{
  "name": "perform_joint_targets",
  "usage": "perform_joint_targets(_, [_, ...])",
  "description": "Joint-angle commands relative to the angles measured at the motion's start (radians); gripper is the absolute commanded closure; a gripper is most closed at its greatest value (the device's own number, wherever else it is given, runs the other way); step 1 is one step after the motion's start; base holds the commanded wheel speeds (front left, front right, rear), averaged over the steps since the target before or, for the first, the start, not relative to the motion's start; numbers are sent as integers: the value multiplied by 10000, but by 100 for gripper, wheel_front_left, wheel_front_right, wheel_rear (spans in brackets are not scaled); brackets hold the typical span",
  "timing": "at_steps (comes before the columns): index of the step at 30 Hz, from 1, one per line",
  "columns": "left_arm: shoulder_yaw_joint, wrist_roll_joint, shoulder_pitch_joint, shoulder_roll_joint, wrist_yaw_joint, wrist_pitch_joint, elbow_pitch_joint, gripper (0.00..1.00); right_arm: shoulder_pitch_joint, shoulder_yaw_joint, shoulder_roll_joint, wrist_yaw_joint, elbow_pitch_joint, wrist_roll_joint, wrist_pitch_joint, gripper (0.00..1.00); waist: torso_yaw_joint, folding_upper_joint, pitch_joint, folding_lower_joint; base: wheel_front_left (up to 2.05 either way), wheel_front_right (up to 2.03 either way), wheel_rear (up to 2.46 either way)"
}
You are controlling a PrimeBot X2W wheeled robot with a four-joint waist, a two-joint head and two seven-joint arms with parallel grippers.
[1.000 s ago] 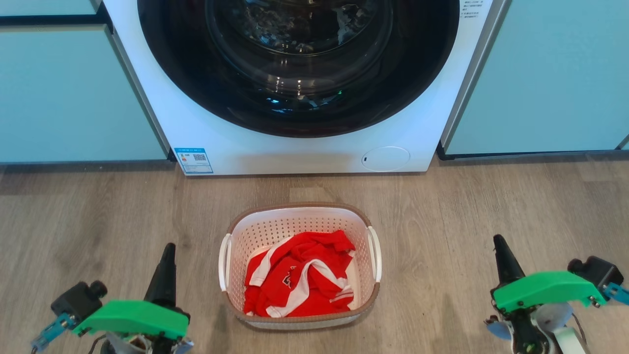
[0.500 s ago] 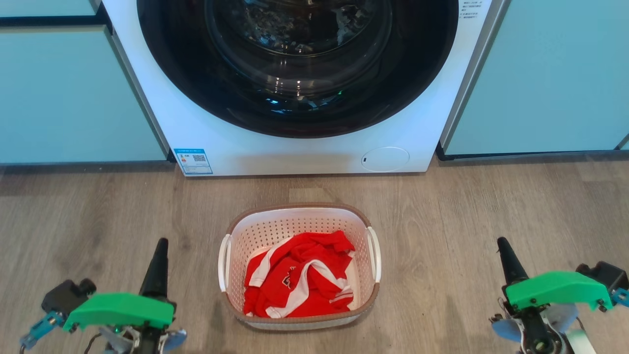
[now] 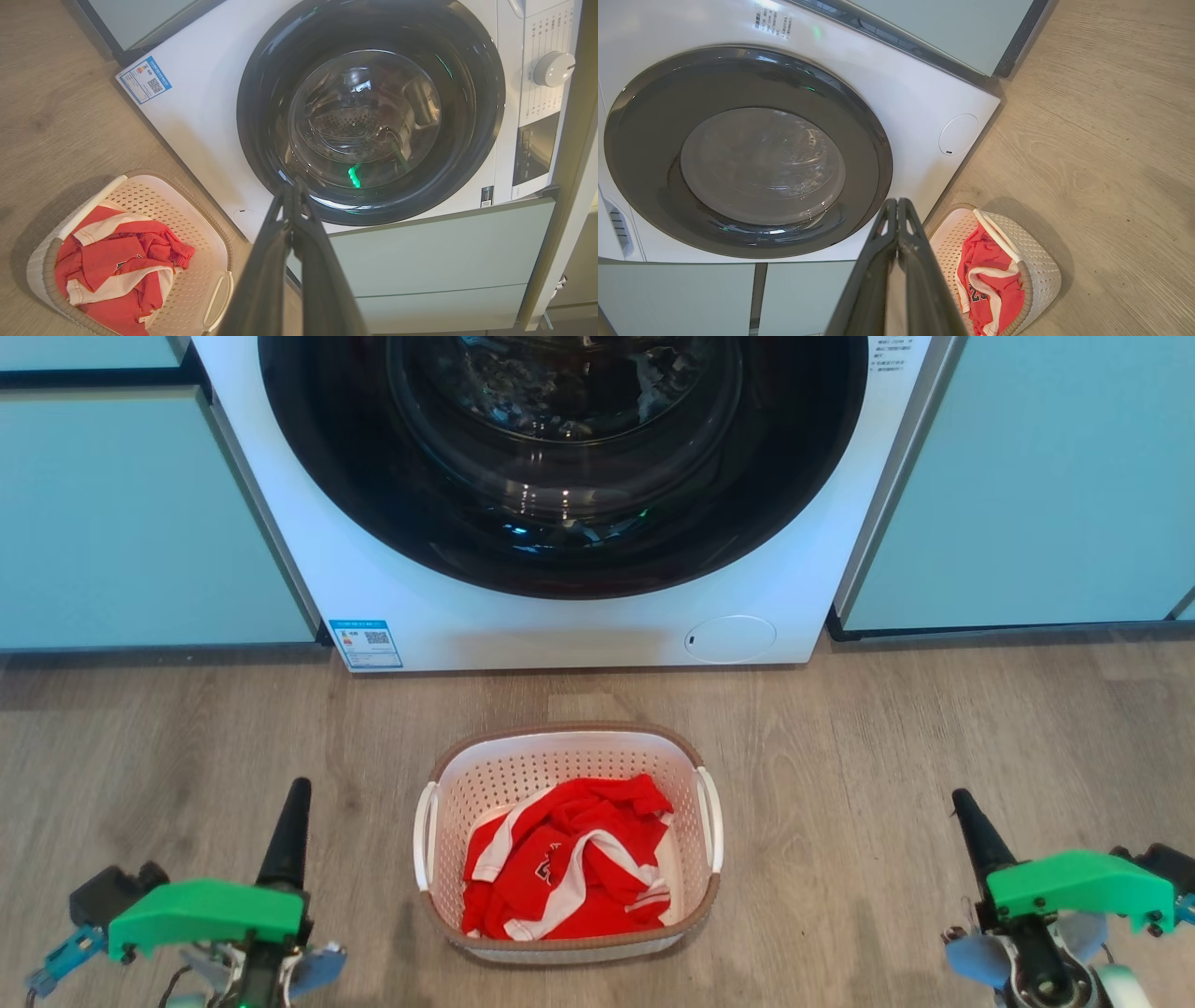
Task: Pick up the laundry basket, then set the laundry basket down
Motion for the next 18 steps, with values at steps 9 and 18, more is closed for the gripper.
perform_joint_targets(9, [543,-1179,-713,175,-117,323,-104,100,-685,-138,-147,56,-261,1038,327,100,-12,-1,-12,0,0,0,0])
perform_joint_targets(18, [742,-2205,-885,165,-129,595,47,100,-748,-340,-143,61,-222,1917,593,100,-24,-1,-24,0,0,0,0])
